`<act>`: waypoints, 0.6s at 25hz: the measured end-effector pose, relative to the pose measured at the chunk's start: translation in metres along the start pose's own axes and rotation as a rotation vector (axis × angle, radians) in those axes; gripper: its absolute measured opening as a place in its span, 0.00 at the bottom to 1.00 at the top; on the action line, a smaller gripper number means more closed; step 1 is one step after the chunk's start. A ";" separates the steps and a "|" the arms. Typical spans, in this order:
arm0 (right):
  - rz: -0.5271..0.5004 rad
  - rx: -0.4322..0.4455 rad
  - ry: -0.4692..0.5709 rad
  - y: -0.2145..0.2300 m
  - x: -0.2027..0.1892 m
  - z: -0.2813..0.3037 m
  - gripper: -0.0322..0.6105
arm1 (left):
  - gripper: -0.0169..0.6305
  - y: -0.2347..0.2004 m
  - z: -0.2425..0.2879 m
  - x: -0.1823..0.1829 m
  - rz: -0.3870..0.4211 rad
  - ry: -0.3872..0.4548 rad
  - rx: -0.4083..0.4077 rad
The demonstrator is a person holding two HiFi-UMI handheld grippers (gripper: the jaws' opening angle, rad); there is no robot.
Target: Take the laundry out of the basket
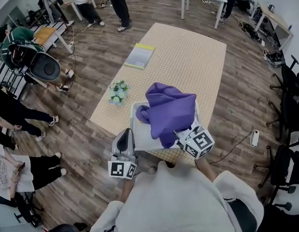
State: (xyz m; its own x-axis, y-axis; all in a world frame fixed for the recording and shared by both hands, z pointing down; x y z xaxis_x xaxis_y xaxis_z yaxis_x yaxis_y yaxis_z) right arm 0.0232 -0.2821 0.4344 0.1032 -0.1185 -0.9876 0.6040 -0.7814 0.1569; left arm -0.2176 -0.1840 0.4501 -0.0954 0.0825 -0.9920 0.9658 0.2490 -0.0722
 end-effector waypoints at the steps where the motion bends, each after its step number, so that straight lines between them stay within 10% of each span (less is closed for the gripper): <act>1: -0.011 0.002 0.007 -0.005 0.005 -0.005 0.32 | 0.04 0.002 -0.004 0.003 0.001 0.009 -0.004; 15: -0.101 -0.044 0.187 -0.133 0.057 -0.099 0.32 | 0.04 0.028 -0.134 0.024 -0.026 0.091 -0.063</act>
State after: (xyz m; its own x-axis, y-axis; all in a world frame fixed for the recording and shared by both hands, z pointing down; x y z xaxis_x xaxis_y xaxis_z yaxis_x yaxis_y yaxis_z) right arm 0.0272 -0.1245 0.3578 0.1826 0.0777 -0.9801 0.6524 -0.7554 0.0616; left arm -0.2252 -0.0458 0.4377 -0.1445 0.1621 -0.9761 0.9460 0.3118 -0.0883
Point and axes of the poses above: the fingertips, and each gripper's own axes: z forward along the fingers, y to its right, x out of its top, the point moved 8 cm from there along -z, backward along the fingers
